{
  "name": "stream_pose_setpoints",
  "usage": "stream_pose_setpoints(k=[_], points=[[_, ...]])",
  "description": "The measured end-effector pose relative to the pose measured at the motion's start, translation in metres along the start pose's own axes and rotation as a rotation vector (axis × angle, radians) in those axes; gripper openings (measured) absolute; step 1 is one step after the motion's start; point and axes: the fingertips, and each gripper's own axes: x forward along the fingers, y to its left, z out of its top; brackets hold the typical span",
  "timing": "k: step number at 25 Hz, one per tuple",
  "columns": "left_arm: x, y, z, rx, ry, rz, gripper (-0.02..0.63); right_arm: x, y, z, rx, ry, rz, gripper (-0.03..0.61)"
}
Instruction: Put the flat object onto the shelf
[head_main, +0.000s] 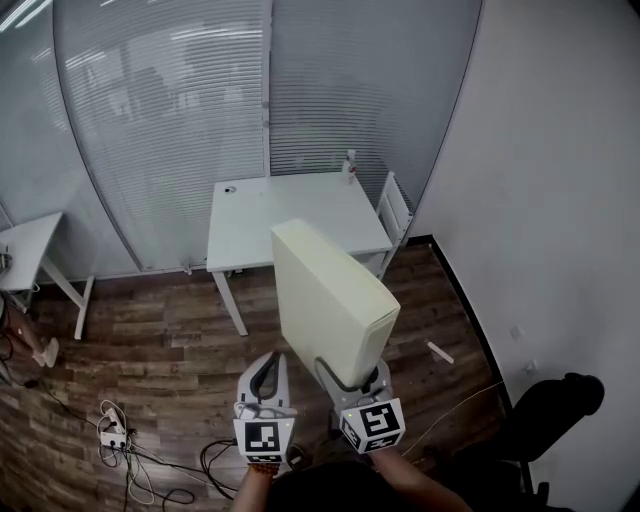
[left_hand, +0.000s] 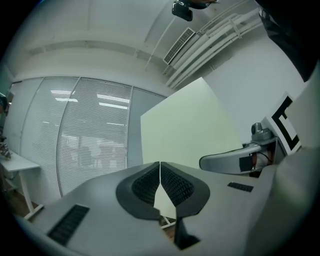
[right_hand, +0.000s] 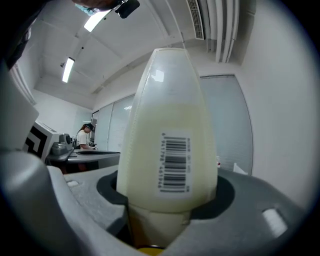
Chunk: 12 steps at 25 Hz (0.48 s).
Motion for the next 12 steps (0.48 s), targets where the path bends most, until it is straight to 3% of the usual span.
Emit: stream_pose_setpoints(k=[5,9,12], points=[[0.004,0.001,0.009,0.06,-0.025,-0.031,0.003,0.002,0.002,0.008,-0.008,-0.017,-0.009,0.305],[0.007,0.007,0.019,0.012,-0.034,-0.016,0.002,0.003,0.004,0.014,-0.032,-0.029,-0.008,0.305],[0.013,0.01,0.016,0.038,-0.051,-0.021,0.002,0.009,0.003,0.016,-0.044,-0.034,-0.003,0.304]])
